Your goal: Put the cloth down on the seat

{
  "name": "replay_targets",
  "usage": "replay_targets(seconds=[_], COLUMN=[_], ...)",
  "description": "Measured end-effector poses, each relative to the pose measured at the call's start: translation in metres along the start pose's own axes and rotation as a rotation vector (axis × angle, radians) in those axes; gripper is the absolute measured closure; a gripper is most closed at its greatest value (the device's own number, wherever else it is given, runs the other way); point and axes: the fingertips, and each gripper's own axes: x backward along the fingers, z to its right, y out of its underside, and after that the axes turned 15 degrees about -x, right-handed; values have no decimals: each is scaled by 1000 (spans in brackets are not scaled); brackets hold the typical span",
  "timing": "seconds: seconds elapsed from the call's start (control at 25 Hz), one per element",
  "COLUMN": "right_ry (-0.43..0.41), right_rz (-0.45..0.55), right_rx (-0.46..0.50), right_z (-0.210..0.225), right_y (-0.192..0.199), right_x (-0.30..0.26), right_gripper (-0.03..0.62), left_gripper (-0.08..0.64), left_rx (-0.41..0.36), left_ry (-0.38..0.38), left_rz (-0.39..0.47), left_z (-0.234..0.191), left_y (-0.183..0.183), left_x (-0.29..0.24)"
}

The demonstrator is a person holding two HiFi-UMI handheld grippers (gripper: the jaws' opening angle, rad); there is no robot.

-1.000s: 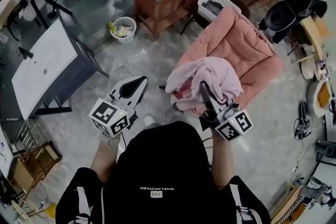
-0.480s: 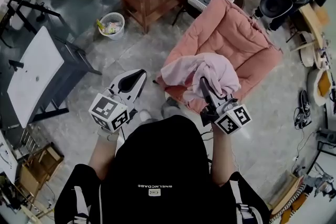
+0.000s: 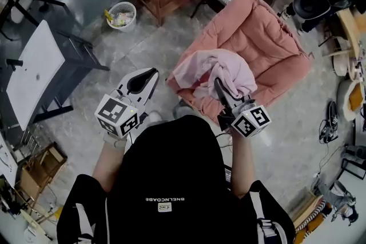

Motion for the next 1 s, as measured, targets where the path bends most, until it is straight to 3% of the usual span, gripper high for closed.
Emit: replay_targets(seconds=[0.44,1.0], right_ry=[26,130], right_rz=[-157,-322], right_rx=[-59,-123], right_z=[75,178], right_y=[20,61], right_x=[-31,-59], right_gripper=[385,385], left_gripper=[543,514], left_rx=[19,68], left_ry=[-63,-158], left_rz=[-65,-133], left_z=[-6,-16], left_y=[9,27], left_x=[-32,-64])
